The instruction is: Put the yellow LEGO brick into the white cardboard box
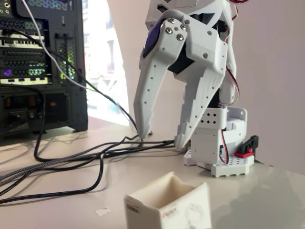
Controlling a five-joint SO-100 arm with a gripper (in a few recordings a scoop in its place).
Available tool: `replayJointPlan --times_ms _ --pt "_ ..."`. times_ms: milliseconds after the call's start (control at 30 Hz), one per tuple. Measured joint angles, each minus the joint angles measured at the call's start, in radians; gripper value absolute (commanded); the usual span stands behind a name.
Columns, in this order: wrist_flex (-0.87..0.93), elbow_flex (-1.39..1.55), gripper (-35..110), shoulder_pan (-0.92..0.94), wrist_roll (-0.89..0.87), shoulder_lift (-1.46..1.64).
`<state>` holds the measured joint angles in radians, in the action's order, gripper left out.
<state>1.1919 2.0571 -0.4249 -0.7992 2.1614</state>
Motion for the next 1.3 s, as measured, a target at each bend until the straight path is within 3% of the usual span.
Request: replayJointPlan --times_ms 100,233,500,633,1300 --pt "0.000 0.000 -9 0.015 0.032 0.020" --pt "-0.012 0.028 -9 0.043 0.147 0.035" --pt "-0.058 0.232 -8 0.189 0.603 0.172" --pt "-0.094 0.383 -9 0.267 0.739 0.298" --pt "-0.060 0.813 -9 0.379 0.839 0.962"
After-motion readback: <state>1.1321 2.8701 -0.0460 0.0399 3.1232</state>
